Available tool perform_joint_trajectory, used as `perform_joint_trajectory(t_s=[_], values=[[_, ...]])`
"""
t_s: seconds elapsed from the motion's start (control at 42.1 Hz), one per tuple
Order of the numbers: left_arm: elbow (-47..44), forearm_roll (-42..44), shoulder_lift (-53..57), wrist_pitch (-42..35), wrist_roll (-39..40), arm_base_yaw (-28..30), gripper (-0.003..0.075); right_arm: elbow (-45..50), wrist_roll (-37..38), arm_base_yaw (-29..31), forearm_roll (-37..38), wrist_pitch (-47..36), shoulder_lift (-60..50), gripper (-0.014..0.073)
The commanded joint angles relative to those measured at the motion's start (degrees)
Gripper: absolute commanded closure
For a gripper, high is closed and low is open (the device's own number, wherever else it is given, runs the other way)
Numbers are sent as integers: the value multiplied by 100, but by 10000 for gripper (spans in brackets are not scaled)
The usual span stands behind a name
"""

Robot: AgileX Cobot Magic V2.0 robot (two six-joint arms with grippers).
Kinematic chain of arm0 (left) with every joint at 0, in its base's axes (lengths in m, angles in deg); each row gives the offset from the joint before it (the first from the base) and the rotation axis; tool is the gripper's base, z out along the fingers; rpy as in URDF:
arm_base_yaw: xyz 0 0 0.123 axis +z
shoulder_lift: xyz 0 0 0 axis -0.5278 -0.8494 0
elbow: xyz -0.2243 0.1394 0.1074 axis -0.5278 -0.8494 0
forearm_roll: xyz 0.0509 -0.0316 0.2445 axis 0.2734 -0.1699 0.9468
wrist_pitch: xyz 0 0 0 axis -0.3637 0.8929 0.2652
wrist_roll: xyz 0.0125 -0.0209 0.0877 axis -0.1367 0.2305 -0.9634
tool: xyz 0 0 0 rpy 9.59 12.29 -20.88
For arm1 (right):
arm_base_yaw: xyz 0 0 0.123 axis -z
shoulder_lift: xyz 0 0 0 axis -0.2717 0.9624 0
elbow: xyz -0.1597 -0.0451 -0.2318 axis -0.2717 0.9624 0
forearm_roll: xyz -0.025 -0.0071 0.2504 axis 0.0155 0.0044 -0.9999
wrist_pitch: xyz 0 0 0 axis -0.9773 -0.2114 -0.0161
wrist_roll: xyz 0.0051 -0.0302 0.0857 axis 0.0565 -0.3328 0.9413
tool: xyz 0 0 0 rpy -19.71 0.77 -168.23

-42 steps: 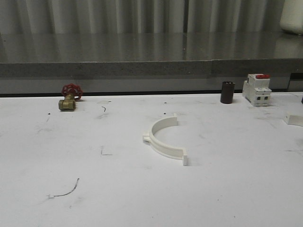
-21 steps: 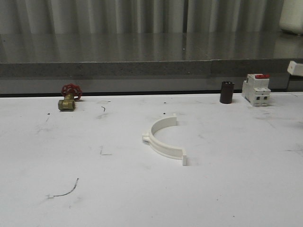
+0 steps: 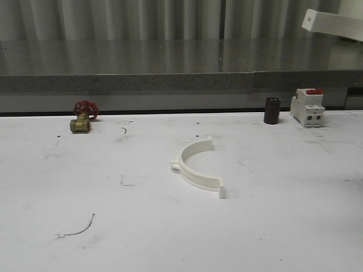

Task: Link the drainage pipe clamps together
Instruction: 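Carry the clamp half toward the placed half and lower it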

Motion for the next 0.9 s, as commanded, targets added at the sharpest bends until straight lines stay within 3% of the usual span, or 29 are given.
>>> perform_joint_trajectory(t_s=[0.0, 0.237, 0.427, 0.878], values=[[137, -46, -7, -421, 15, -3, 419, -265, 171, -196, 80, -353, 110, 432], [137, -46, -7, -421, 15, -3, 419, -843, 1366, -771, 860, -454, 1283, 431], [137, -46, -7, -421, 15, -3, 419, -884, 2077, -994, 1005, -1116, 2041, 431], [137, -46, -7, -421, 15, -3, 419, -884, 2383, -1224, 970, -1919, 3050, 431]])
